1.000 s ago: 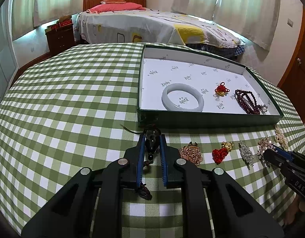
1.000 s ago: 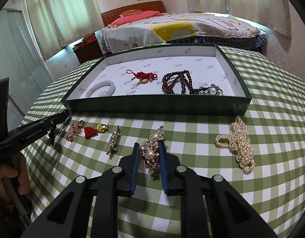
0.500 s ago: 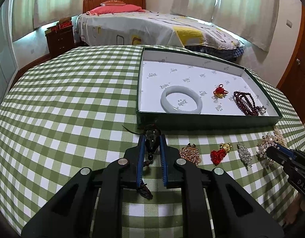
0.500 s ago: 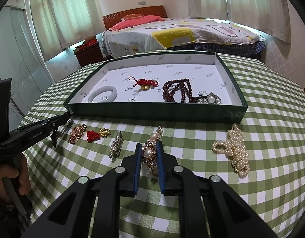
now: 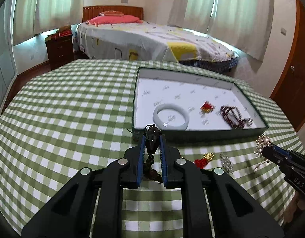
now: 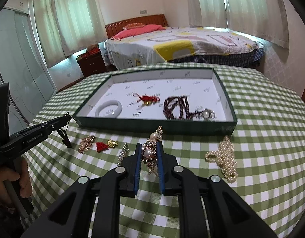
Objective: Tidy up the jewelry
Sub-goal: 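Carry the pearl brooch and black pendant into the box and open both tools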
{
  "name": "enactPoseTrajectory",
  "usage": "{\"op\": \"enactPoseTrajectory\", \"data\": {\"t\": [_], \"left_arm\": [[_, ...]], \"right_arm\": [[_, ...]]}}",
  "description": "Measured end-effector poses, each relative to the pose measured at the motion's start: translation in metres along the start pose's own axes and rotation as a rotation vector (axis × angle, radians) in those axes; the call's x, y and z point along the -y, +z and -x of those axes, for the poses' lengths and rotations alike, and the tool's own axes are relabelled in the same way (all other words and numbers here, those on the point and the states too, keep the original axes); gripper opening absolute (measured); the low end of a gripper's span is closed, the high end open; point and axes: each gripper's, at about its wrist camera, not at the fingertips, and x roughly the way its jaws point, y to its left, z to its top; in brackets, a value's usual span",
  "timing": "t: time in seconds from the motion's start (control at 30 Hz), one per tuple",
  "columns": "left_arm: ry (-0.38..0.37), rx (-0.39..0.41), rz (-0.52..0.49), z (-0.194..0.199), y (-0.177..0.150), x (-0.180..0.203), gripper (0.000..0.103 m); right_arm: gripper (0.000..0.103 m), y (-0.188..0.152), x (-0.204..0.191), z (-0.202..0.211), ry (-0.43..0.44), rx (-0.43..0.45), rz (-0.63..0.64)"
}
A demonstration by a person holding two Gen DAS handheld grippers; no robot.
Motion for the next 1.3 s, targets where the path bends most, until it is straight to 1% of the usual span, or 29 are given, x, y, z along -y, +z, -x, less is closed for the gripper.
{"op": "enactPoseTrajectory", "data": {"t": [0.17,0.37,0.6,0.77,0.93,1.07,1.13,1.2,1.3], "left_arm": [[-0.019,0.066,-0.004,0.024,0.015,0.007,0.015],[-0.052,0.136,0.001,0.046,0.036,0.016,0.015],[-0.091,0.196,0.016,0.05,0.07,0.022,0.015],[-0.099,0.256,0.008,0.045,0.1,0.028,0.015],[-0.101,0.293,0.004,0.028,0.124,0.036,0.015],[-0.079,0.295,0.006,-0.003,0.132,0.041,0.015],[-0.072,0.275,0.014,-0.02,0.132,0.039,0.015],[-0.061,0.238,0.014,-0.044,0.13,0.04,0.015],[-0.044,0.171,0.013,-0.078,0.124,0.039,0.015]], "right_arm": [[0.015,0.013,-0.003,0.019,0.002,0.055,0.009],[0.015,0.037,-0.005,0.04,0.0,0.133,0.034],[0.015,0.074,-0.006,0.052,-0.004,0.231,0.076],[0.015,0.105,-0.002,0.056,-0.021,0.305,0.109],[0.015,0.129,0.01,0.048,-0.03,0.353,0.116],[0.015,0.139,0.023,0.027,-0.042,0.369,0.115],[0.015,0.14,0.031,0.013,-0.05,0.358,0.113],[0.015,0.139,0.038,-0.002,-0.057,0.337,0.107],[0.015,0.132,0.052,-0.031,-0.074,0.28,0.095]]}}
